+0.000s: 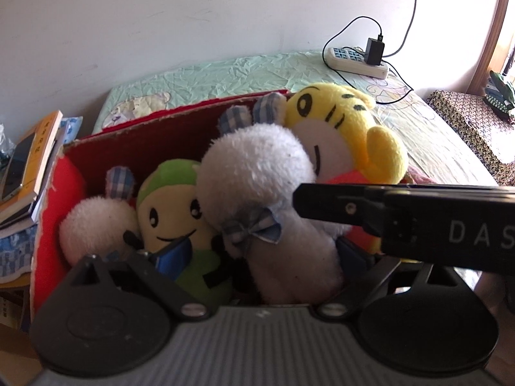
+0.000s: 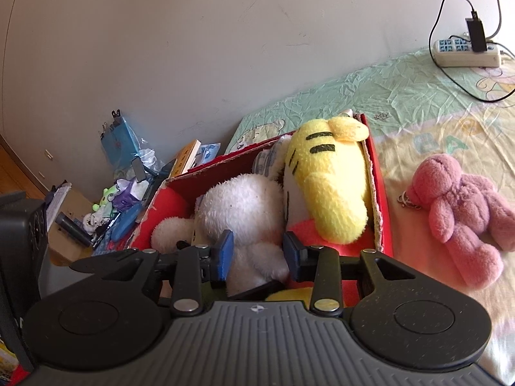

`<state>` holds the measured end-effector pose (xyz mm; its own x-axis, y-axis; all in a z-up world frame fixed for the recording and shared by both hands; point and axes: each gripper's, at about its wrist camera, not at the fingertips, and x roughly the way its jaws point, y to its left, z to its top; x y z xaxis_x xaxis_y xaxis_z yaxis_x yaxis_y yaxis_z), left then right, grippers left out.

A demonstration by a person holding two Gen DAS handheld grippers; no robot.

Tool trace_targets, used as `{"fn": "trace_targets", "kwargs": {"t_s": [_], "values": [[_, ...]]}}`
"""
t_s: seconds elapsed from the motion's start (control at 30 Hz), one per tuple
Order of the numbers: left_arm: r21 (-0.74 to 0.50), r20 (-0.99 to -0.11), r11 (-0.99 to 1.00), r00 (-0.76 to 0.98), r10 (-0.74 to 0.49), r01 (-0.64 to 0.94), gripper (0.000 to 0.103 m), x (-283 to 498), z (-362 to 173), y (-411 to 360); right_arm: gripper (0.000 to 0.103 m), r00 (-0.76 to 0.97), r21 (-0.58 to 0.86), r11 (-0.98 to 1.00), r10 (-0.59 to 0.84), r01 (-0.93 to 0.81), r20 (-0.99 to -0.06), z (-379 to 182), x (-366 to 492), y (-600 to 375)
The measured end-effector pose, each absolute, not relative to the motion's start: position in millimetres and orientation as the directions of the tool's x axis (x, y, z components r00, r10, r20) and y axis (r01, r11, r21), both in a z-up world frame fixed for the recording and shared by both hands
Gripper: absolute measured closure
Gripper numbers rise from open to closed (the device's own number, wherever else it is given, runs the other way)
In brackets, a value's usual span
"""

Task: Organize objects
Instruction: 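Lower the white bunny plush into the red box beside the tiger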

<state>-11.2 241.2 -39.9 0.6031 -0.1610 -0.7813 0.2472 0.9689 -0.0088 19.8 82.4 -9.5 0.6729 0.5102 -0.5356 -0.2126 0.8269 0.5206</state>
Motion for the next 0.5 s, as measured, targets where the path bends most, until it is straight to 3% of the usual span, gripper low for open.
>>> {"fn": "trace_targets", "kwargs": {"t_s": [0.37, 0.5], "values": [[0.03, -0.78, 0.976, 0.616, -0.112, 0.216, 0.008, -19, -38, 238, 0.066, 0.711, 0.45, 0.868, 0.45, -0.208, -0.54, -9, 3, 83], [0.042, -0.777, 0.98, 0.623, -0.091, 0.195, 0.003, -20, -40, 238, 0.068, 0.721, 0.443, 0.875, 0.434, -0.196, -0.54, -10, -1, 83]]}}
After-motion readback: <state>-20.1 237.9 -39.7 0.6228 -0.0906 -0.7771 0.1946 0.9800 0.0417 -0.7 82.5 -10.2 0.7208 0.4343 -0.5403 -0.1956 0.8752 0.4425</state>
